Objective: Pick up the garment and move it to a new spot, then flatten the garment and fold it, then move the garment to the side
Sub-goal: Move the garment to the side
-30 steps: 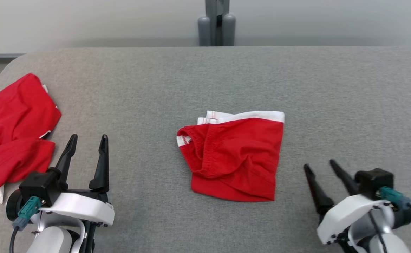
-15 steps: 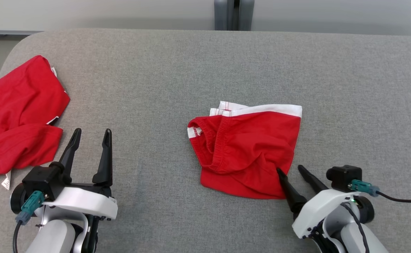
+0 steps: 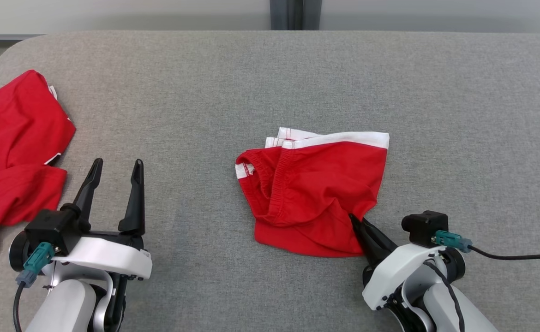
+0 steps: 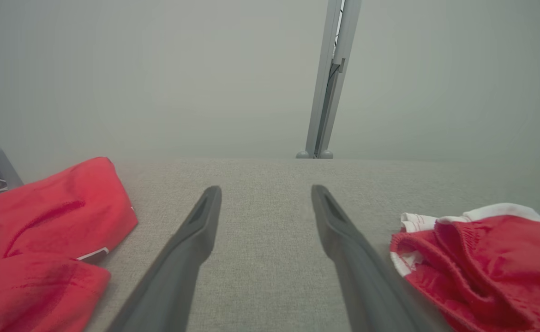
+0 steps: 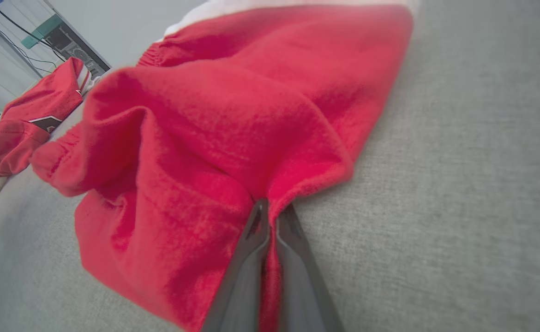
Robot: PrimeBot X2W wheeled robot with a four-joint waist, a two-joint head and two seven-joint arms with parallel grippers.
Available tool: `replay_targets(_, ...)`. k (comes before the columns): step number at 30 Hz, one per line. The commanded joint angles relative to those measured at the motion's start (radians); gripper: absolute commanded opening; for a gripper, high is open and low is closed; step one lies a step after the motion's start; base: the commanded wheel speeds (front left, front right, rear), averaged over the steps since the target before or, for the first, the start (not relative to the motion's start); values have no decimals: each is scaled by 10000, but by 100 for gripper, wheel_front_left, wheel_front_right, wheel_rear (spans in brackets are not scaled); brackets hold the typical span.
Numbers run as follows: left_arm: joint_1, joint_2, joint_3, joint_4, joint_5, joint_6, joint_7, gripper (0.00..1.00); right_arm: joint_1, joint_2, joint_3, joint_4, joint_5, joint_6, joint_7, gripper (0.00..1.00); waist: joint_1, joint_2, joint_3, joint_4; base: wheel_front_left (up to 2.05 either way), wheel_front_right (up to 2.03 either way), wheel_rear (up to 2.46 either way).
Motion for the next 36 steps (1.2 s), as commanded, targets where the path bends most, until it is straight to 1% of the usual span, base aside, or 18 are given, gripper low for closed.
replay_targets(1,-160,55,26,-9,-15,-5,-46,100,45,-56,-97,183,-150,-5,-100,0,0,0,21,-52,0,0,0)
replay_targets(6,-164,107,13,-142,28,32,-63,100,73,-89,-694,0,-817,-14,-307,0,0,0,91,-350,0,0,0)
replay_targets(10,-198,221,0,-392,83,40,3,100,239,-76,-1275,-321,-1454,-14,-276,0,0,0,216,-851,0,0,0)
replay_targets(14,-267,427,-20,-782,201,81,149,100,499,-63,-1905,-752,-1919,-11,-196,0,0,0,429,-1628,0,0,0)
replay_targets(17,-358,609,-77,-1150,322,108,325,100,664,-64,-2429,-1055,-2209,-11,-194,0,0,0,628,-2332,0,0,0)
replay_targets(19,-414,761,-95,-1406,414,132,469,100,733,-52,-2705,-1246,-2310,-8,-223,0,0,0,772,-2843,0,0,0)
replay_targets(20,-490,895,-141,-1652,512,131,649,100,747,-50,-3023,-1377,-2382,-5,-277,0,0,0,909,-3330,0,0,0)
replay_targets(25,-812,1199,-283,-2231,726,55,1112,100,302,-49,-3879,-1350,-2725,-5,-542,0,0,0,1276,-4323,0,0,0)
replay_targets(28,-1076,1318,-438,-2517,857,12,1392,100,-163,-38,-4615,-1129,-3188,-5,-763,0,0,0,1490,-4671,0,0,0)
replay_targets(29,-1076,1318,-438,-2517,857,12,1392,100,-163,-38,-4615,-1129,-3188,-5,-763,0,0,0,1490,-4671,0,0,0)
replay_targets(32,-1348,1387,-581,-2735,981,-71,1641,100,-747,-107,-5301,-813,-3654,-5,-978,0,0,0,1717,-4874,0,0,0)
replay_targets(36,-1643,1418,-738,-2919,1098,-117,1866,100,-1509,-320,-5967,-240,-4261,-5,-1338,0,0,0,1959,-4949,0,0,0)
